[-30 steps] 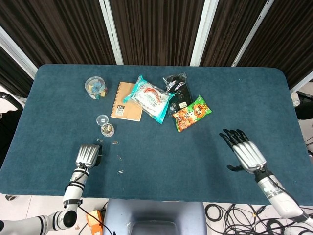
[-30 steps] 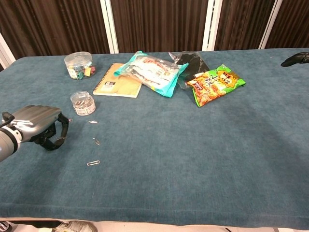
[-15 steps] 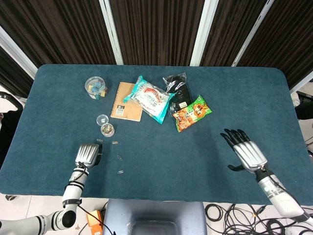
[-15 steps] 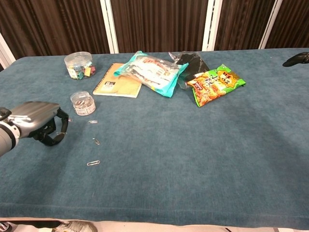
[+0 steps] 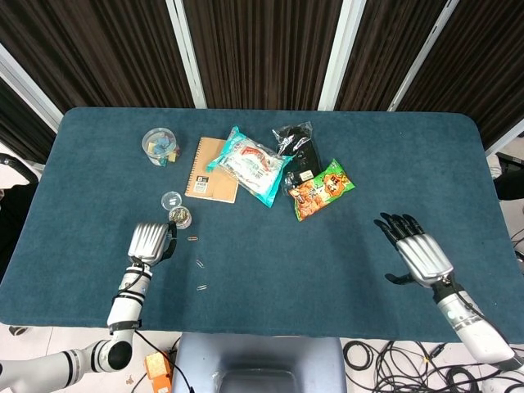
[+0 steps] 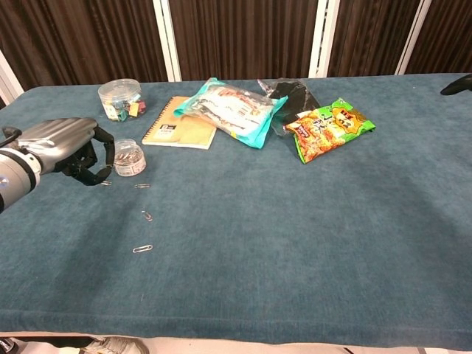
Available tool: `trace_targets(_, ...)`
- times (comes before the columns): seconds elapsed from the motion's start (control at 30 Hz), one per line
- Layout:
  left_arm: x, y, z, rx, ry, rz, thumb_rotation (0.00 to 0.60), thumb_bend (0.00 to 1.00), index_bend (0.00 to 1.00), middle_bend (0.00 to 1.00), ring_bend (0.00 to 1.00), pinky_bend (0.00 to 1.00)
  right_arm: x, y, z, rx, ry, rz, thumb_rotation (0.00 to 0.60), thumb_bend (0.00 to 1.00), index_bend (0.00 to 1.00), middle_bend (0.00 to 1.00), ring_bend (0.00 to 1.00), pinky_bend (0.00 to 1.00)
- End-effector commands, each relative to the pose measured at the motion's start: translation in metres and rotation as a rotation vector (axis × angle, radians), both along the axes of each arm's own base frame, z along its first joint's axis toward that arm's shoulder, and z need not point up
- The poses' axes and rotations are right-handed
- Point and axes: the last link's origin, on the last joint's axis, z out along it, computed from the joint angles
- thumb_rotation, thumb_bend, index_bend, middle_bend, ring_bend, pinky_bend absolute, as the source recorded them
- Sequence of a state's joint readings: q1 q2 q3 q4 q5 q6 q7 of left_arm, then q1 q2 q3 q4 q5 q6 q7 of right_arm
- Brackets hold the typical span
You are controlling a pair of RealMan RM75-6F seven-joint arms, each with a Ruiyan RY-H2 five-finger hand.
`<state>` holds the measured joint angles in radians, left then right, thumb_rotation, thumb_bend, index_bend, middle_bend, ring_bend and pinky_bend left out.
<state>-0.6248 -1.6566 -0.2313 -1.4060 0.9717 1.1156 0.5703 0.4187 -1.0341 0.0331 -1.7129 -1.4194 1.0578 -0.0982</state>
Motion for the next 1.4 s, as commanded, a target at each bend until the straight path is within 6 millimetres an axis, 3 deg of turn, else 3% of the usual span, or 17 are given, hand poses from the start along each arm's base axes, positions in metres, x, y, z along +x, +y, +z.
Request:
trace_targets(0.03, 0.017, 0.018, 0.0, 0.037, -0.023, -0.008, 0.6, 0.58, 0.85, 1.0, 1.0, 1.0, -0.001, 0.0, 0.002, -0.005, -0.003, -0.003, 0.6, 0.06, 0.0, 0.0, 0.0, 0.0)
trace_targets(0.17, 0.029, 0.037, -0.008, 0.053, -0.035, 0.015, 0.6, 0.58, 0.85, 1.0, 1.0, 1.0, -0.006, -0.002, 0.007, -0.014, 0.0, -0.015, 0.6, 0.05, 0.0, 0.0, 0.0, 0.0)
trace_targets(0.43, 0.026, 0.061, -0.02, 0.08, 0.009, 0.056, 0.6, 0.58, 0.85, 1.0, 1.0, 1.0, -0.01, -0.005, 0.013, -0.022, 0.011, -0.029, 0.6, 0.05, 0.0, 0.0, 0.0, 0.0)
trace_targets(0.7, 0.018, 0.068, -0.022, 0.076, 0.02, 0.086, 0.6, 0.56, 0.79, 1.0, 1.0, 1.0, -0.012, -0.007, 0.014, -0.021, 0.007, -0.037, 0.6, 0.06, 0.0, 0.0, 0.0, 0.0)
trace_targets(1.0, 0.011, 0.069, -0.02, 0.06, 0.02, 0.107, 0.6, 0.42, 0.53, 1.0, 1.0, 1.0, -0.011, -0.007, 0.012, -0.016, 0.003, -0.036, 0.6, 0.05, 0.0, 0.0, 0.0, 0.0)
trace_targets(1.4, 0.014, 0.065, -0.014, 0.049, 0.003, 0.091, 0.6, 0.39, 0.48, 1.0, 1.0, 1.0, -0.011, -0.005, 0.014, -0.022, -0.003, -0.038, 0.6, 0.05, 0.0, 0.0, 0.0, 0.0)
